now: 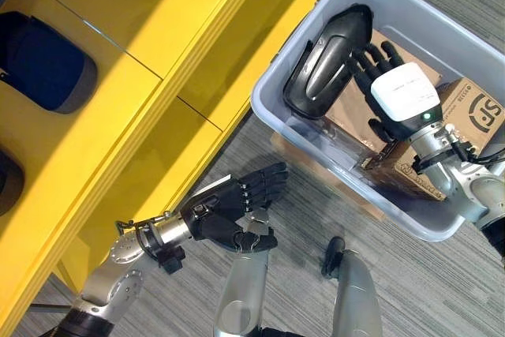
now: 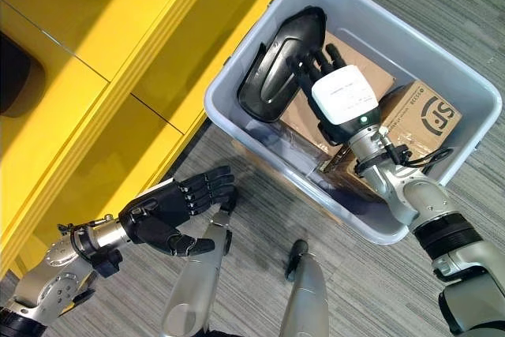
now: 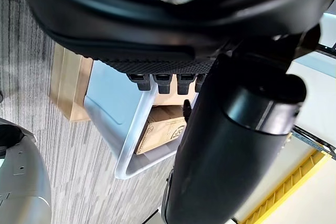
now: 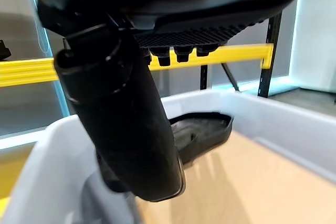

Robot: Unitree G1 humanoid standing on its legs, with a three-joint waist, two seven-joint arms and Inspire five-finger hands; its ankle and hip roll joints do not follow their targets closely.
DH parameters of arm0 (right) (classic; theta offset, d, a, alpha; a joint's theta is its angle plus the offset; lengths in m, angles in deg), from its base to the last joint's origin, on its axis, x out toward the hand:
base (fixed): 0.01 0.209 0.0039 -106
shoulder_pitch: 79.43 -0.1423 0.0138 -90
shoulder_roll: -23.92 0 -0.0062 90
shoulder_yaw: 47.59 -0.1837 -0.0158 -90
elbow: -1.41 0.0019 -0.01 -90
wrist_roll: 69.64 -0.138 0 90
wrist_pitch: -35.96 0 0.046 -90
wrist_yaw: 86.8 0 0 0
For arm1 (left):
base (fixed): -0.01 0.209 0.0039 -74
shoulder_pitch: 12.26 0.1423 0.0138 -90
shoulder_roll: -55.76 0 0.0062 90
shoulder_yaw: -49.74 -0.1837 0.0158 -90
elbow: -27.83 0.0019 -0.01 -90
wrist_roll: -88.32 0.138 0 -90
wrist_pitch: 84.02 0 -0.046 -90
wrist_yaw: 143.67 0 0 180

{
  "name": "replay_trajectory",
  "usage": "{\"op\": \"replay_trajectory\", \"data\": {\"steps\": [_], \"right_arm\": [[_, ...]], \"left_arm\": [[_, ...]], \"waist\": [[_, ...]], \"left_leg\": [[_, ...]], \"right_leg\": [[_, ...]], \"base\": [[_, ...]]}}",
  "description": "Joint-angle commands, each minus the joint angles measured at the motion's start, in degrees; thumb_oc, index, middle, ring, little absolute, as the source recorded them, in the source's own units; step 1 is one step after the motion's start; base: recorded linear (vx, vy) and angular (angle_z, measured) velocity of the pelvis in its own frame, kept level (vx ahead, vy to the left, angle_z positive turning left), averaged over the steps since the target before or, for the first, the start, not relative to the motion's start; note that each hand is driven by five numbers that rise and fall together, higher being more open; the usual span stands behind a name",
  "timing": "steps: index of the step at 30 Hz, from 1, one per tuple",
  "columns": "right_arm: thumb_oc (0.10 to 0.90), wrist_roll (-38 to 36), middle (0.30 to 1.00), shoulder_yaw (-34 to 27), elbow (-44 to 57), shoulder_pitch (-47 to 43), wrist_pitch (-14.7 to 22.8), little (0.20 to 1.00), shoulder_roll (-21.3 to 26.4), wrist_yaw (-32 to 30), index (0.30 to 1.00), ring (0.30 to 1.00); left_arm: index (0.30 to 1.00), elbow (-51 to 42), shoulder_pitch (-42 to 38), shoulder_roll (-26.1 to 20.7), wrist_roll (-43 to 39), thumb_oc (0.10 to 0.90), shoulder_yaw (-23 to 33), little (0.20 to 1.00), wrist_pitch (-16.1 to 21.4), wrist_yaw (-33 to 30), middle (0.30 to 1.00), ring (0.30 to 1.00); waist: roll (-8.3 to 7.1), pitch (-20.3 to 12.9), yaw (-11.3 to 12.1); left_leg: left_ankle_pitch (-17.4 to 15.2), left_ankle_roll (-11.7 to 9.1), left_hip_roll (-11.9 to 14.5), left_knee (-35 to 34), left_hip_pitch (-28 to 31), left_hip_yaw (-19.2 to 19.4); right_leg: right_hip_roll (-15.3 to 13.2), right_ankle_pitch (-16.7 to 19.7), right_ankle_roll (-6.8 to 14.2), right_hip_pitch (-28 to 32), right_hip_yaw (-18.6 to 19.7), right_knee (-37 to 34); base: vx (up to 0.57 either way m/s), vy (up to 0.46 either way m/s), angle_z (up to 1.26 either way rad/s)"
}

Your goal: Move parts from the plastic box to the shelf.

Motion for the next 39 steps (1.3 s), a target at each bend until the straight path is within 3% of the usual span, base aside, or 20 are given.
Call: {"op": "replay_trajectory", "data": {"steps": [1, 12, 18, 39], "right_arm": [[0.9, 2.1, 1.0, -0.47, 0.3, -11.32, -2.14, 1.0, 3.1, -7.49, 1.0, 1.0], [0.9, 6.17, 1.0, 2.81, -0.86, -16.3, -6.83, 1.0, 5.23, -5.48, 1.0, 1.0], [0.9, 5.85, 1.0, 5.3, -2.04, -17.84, -6.62, 1.0, 5.39, -4.31, 1.0, 1.0], [0.9, -1.39, 1.0, 9.84, -9.73, -20.34, -7.81, 1.0, 4.75, -1.31, 1.0, 1.0]], "left_arm": [[1.0, -7.39, 0.68, -2.64, -3.99, 0.9, 2.0, 1.0, 3.64, 3.71, 1.0, 1.0], [1.0, -7.52, 1.0, -3.68, -4.44, 0.9, 3.37, 1.0, 3.4, 4.63, 1.0, 1.0], [1.0, -7.36, 1.47, -4.05, -4.48, 0.9, 3.68, 1.0, 3.49, 4.45, 1.0, 1.0], [1.0, -7.44, 0.62, -4.94, -6.36, 0.9, 4.71, 1.0, 5.26, 2.63, 1.0, 1.0]], "waist": [[-0.83, -0.71, 1.43], [-2.13, -0.71, 2.73], [-3.14, -0.71, 2.9], [-3.37, -0.71, 3.52]], "left_leg": [[-2.98, 4.0, -3.71, -1.28, -3.1, -0.15], [-2.81, 4.51, -4.69, 1.02, -7.54, -0.78], [-4.42, 4.73, -5.68, 2.67, -8.62, -0.96], [-4.49, 5.37, -6.21, 8.17, -18.66, -2.16]], "right_leg": [[4.76, -3.09, -6.88, 4.25, -4.09, 1.49], [4.94, -3.26, -7.27, -0.02, -4.4, 4.91], [4.57, -4.46, -7.15, -0.92, -3.7, 6.47], [5.85, -5.52, -8.43, -11.8, -3.54, 14.9]], "base": [[0.0, 0.0, 0.0], [0.02, -0.014, 0.03], [0.07, -0.023, 0.08], [0.01, 0.003, 0.02]]}}
